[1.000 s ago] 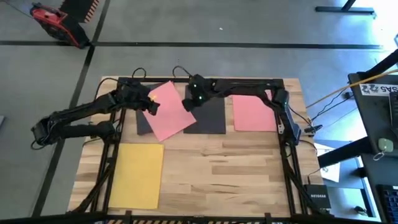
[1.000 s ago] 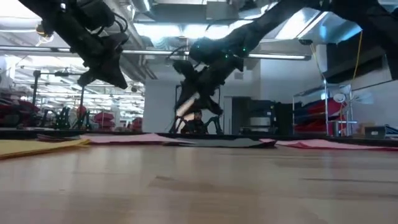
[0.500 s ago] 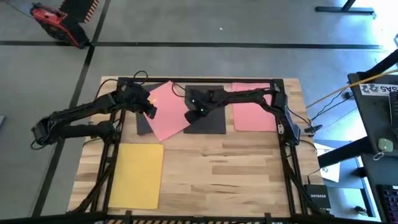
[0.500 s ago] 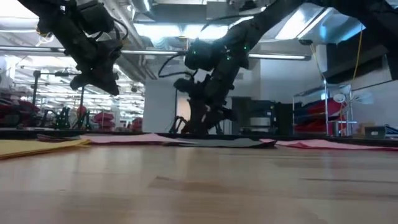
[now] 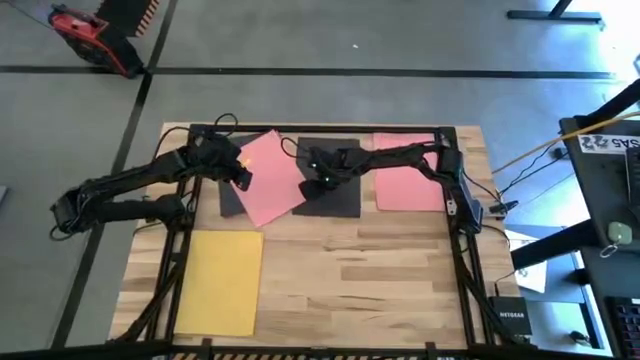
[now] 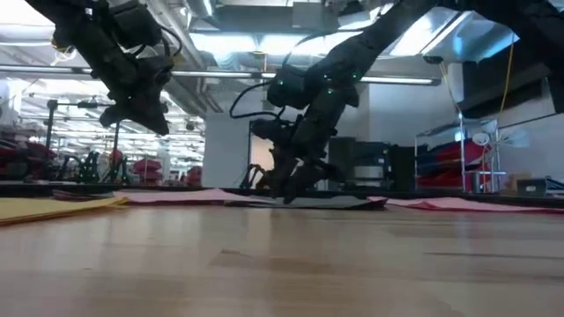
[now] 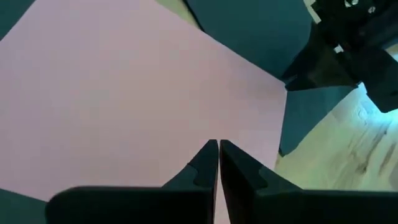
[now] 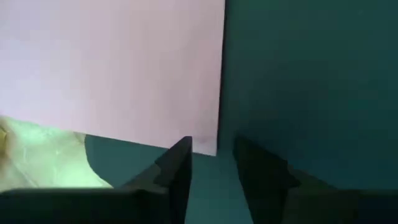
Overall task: Organize paper
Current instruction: Stack the pink paper on top of the stacked pink papers
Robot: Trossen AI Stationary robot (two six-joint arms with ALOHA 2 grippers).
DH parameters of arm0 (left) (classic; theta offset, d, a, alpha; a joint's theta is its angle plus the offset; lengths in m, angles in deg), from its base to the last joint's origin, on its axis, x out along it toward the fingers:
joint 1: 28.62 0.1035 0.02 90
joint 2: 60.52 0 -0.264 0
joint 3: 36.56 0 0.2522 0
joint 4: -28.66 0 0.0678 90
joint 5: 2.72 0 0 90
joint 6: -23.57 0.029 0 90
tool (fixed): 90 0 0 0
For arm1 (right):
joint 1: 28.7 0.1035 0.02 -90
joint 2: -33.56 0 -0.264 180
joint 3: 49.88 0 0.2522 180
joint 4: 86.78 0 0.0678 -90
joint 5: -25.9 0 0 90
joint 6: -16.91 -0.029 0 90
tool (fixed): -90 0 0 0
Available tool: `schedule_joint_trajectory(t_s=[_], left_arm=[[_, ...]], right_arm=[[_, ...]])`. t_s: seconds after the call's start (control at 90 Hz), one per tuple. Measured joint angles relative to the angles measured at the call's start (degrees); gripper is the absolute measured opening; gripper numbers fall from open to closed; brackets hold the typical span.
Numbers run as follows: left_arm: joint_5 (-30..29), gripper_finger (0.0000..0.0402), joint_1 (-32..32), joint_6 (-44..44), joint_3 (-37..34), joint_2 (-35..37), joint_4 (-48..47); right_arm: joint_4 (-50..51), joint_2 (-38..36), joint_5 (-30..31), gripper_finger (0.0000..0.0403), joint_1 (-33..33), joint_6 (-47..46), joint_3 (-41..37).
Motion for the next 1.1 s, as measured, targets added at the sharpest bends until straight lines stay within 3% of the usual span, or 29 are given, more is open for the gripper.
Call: schedule_joint_trajectory(t_s=[0.256, 0.389, 0.6, 0.922, 1.1], left_arm=[[-0.04, 0.0000, 0.02, 0.94, 0.00, 0.00, 0.04], [-0.04, 0.0000, 0.02, 0.93, 0.00, 0.00, -0.05], [-0.08, 0.0000, 0.02, 0.96, -0.02, 0.00, -0.65], [-0.63, 0.0000, 0.02, 2.02, -0.01, 0.00, -1.03], [-0.67, 0.0000, 0.02, 2.05, 0.00, 0.00, -1.25]], right_arm=[[-0.68, 1.47, 1.31, 0.0100, -0.01, -1.32, 0.11], [-2.25, 3.90, -0.64, 0.0069, -0.02, -2.14, 0.32], [-1.83, 3.41, 3.20, 0.0007, 0.38, -1.84, 0.15], [0.82, -0.80, 5.89, 0.0002, 0.36, 1.20, -0.35], [1.27, -4.77, 4.24, 0.0002, 0.67, 8.73, 0.04]])
